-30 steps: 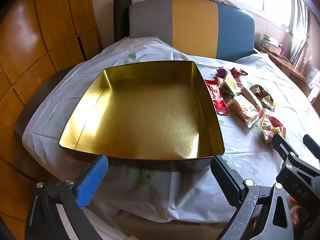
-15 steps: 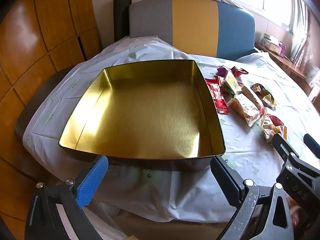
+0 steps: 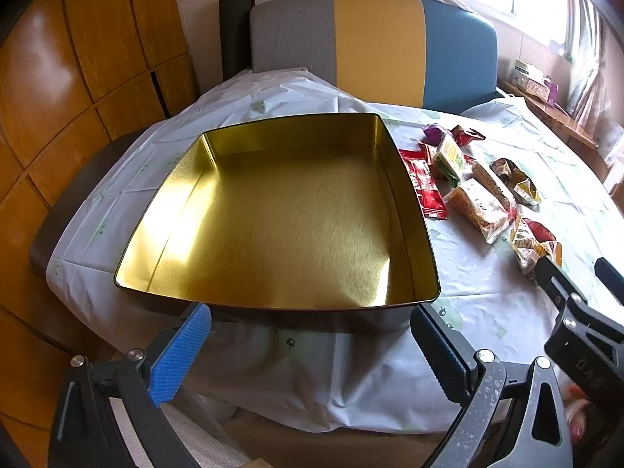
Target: Organize snacks
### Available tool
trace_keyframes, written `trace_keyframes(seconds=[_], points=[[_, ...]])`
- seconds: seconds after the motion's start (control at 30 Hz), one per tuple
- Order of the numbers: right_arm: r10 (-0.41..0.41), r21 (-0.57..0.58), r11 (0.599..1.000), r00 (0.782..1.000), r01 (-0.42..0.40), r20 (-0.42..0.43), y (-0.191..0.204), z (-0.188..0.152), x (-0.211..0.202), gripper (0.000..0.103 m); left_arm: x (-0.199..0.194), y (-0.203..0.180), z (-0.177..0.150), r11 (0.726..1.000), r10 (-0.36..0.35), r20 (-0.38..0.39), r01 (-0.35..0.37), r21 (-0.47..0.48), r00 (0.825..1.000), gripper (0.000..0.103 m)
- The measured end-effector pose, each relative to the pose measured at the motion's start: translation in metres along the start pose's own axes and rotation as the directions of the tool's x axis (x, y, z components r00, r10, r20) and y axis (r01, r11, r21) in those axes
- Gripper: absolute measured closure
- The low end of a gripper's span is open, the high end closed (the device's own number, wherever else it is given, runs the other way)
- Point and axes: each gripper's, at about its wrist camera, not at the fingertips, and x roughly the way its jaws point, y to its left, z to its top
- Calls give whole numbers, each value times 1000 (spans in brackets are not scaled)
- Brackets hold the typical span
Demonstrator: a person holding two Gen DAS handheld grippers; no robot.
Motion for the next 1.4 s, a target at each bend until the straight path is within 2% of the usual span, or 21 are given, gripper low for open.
trace_keyframes(seconds=[0.27,0.63,0.77,0.83,0.9,1.0,1.07,1.2,1.27,1.33,1.4], points=[[-11,22,1000,1000,11,20,-12,2,-1,0,-7,-12,2,998,10,46,-12,60,999,0],[-17,39,999,999,16,39,-24,5,0,0,-4,-29,7,993,-12,40,7,121,999,0],[12,44,999,999,-14,44,-36,7,4,0,-8,-39,8,984,-84,55,74,164,995,0],[0,52,999,999,-2,44,-44,9,5,0,-10,-47,10,970,-152,42,141,198,987,0],[-45,59,997,998,42,45,-57,11,8,0,-9,-58,13,954,-200,8,193,228,980,0],[-139,96,986,989,134,43,-85,14,14,0,-1,-78,18,938,-233,-56,239,251,971,0],[-180,117,978,983,174,42,-102,15,16,0,5,-92,21,927,-276,-102,293,236,956,0],[-281,124,954,959,274,42,-135,17,20,0,16,-122,34,890,-401,-169,426,159,900,0],[-299,129,947,953,293,37,-145,17,22,0,20,-135,40,873,-444,-175,468,139,879,0],[-319,143,939,948,312,26,-155,15,22,0,23,-149,45,866,-468,-164,488,111,868,0],[-324,159,935,946,318,9,-164,13,25,0,26,-163,48,837,-520,-156,538,103,840,0]])
